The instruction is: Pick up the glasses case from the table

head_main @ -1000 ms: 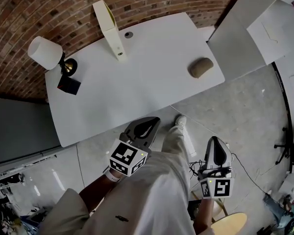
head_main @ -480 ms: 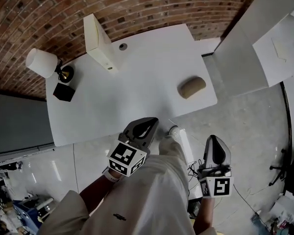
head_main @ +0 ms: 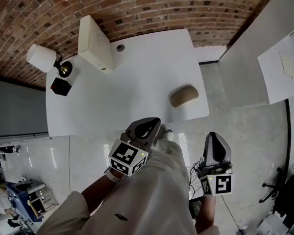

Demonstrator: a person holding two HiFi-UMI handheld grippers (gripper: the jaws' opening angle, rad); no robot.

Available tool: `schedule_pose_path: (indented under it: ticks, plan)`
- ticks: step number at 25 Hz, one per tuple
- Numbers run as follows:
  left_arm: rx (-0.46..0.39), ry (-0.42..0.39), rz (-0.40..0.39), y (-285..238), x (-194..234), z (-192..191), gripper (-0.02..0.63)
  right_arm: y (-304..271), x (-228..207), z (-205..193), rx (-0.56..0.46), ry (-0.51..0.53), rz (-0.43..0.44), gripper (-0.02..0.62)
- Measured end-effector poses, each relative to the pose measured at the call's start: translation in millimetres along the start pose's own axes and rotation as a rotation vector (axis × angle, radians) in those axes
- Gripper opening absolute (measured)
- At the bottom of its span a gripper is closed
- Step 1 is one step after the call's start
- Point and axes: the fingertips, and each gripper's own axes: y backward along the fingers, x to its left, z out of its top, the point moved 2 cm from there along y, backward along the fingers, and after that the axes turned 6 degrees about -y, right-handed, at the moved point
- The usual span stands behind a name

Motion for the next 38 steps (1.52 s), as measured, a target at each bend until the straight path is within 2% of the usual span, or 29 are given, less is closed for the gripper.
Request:
schedule_pose_path:
  ticks: [3, 10, 14, 16, 20, 30, 34, 38]
  plan:
    - [0.027, -0.02, 0.006, -10, -8, -3, 0.006, -3, -15, -1, 0.003, 0.016, 0.011, 0.011]
    - [0.055, -0.072, 0.029, -27, -5, -3, 0.008, -14, -23, -2, -0.008, -0.041, 0.024, 0.011]
    - [0.053, -0.099, 0.068, -35, 2, -2, 0.008, -22, -29, -6, -0.002, -0.067, 0.008, 0.011]
    - [0.052, -0.097, 0.064, -39, 5, -4, 0.008, -26, -28, -9, -0.001, -0.075, 0.017, 0.011]
    - [0.071, -0.09, 0.055, -54, 9, -9, 0.008, -41, -23, -17, 0.042, -0.001, 0.062, 0.011]
    - [0.073, -0.122, -0.01, -94, 16, -30, 0.011, -64, -39, -48, 0.096, -0.037, 0.052, 0.011]
    - [0.094, -0.137, -0.023, -111, 24, -45, 0.092, -73, -52, -66, 0.107, -0.038, 0.034, 0.011]
    - [0.13, -0.143, -0.039, -123, 30, -61, 0.109, -78, -55, -77, 0.135, -0.031, 0.022, 0.011]
